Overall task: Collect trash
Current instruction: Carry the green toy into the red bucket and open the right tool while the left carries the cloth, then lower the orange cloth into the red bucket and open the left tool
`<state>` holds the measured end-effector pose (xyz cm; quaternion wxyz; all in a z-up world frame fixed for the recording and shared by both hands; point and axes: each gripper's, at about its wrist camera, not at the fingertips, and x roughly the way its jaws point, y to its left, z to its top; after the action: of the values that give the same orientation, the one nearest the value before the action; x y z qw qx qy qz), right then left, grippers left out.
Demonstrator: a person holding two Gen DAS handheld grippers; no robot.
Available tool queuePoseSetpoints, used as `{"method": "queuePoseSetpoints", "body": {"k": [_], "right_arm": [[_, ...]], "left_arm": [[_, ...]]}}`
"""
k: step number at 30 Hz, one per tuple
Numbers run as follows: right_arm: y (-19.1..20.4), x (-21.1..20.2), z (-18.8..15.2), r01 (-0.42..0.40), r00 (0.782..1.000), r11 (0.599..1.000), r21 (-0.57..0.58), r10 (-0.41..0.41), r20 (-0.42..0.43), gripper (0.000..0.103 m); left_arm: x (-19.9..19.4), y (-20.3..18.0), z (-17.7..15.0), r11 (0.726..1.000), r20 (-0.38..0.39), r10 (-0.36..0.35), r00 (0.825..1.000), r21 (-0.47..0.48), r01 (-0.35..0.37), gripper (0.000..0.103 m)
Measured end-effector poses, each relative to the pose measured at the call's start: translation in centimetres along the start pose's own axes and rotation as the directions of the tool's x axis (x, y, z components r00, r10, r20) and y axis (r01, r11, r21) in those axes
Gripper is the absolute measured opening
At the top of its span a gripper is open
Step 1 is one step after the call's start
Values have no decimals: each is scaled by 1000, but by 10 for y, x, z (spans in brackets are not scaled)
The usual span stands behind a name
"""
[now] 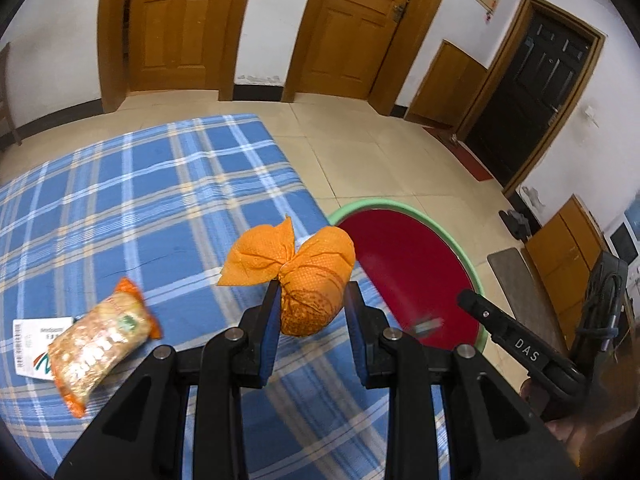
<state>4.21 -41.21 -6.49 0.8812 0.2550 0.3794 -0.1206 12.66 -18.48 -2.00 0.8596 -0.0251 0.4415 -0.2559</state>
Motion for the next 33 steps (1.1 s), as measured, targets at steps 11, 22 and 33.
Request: {"method": "queuePoseSetpoints", "body": {"k": [11, 22, 33], "right_arm": [[-23, -9, -1, 8, 1000, 999, 35, -8, 19, 32], [-39, -15, -1, 19, 1000, 997, 72, -20, 24, 33], [-38, -19, -1, 14, 999, 998, 69, -16, 30, 41]], "left_arm": [[28, -38, 8, 997, -35, -43, 998, 66, 46, 30], [56, -66, 15, 991, -61, -83, 995, 99, 88, 32], [55, -64, 15, 996, -62, -63, 996, 66, 67, 41]]}}
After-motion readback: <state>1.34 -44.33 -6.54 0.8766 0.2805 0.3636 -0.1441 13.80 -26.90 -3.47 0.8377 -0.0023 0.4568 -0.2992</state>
